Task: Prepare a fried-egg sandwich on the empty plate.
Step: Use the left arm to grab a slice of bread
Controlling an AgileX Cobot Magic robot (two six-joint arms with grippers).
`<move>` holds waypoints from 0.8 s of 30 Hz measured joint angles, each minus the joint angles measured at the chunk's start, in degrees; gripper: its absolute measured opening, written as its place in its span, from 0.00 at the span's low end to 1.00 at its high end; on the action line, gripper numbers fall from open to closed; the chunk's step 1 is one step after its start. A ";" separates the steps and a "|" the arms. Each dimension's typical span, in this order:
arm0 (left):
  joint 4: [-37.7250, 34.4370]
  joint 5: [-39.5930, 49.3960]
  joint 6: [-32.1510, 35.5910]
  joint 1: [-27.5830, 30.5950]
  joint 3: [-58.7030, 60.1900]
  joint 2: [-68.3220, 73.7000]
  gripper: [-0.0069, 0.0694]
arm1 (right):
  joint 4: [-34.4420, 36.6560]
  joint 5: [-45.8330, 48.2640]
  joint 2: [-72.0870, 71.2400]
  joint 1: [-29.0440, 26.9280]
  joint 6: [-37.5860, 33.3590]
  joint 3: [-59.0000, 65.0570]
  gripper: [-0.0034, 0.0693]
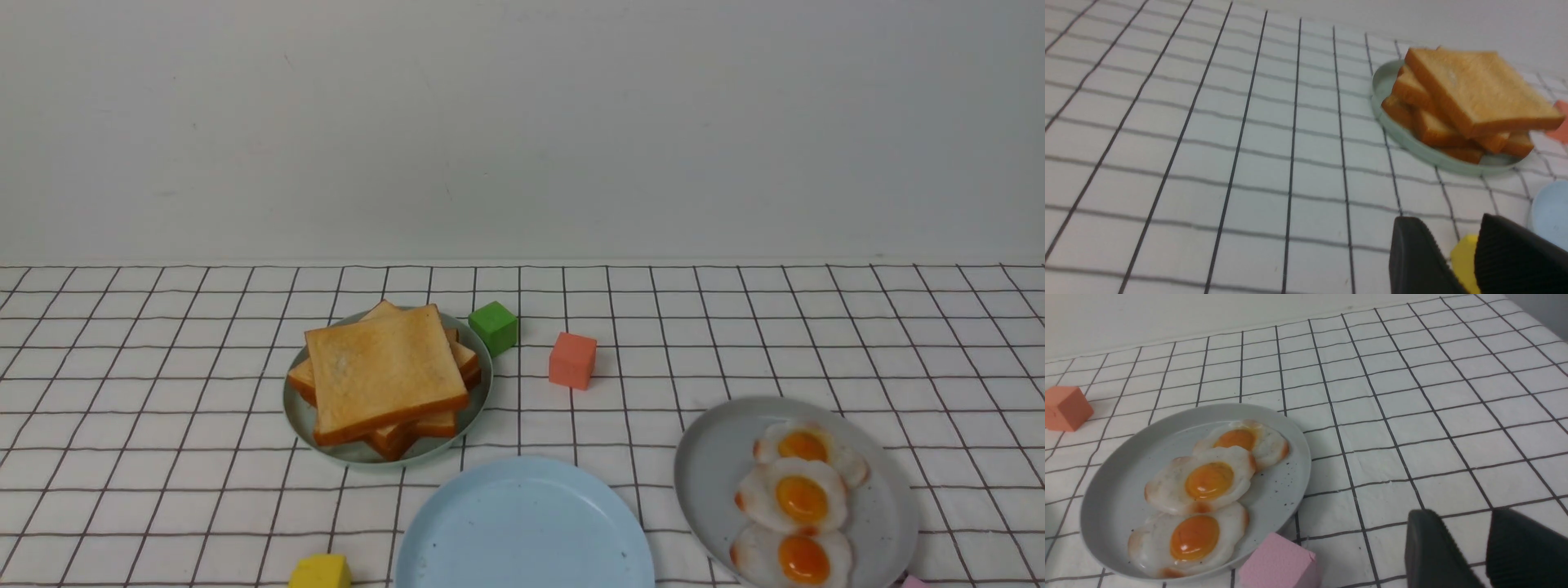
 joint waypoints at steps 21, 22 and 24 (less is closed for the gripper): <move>-1.53 -23.58 -5.14 0.00 0.07 0.00 0.40 | -4.73 -16.68 0.00 0.00 1.55 0.21 0.37; -1.85 -26.59 -7.08 0.00 0.07 0.00 0.40 | -4.19 -18.72 0.00 0.00 2.45 0.21 0.37; -2.23 -32.71 -10.03 0.00 0.07 0.00 0.40 | -3.02 -25.09 0.00 0.00 4.63 0.21 0.37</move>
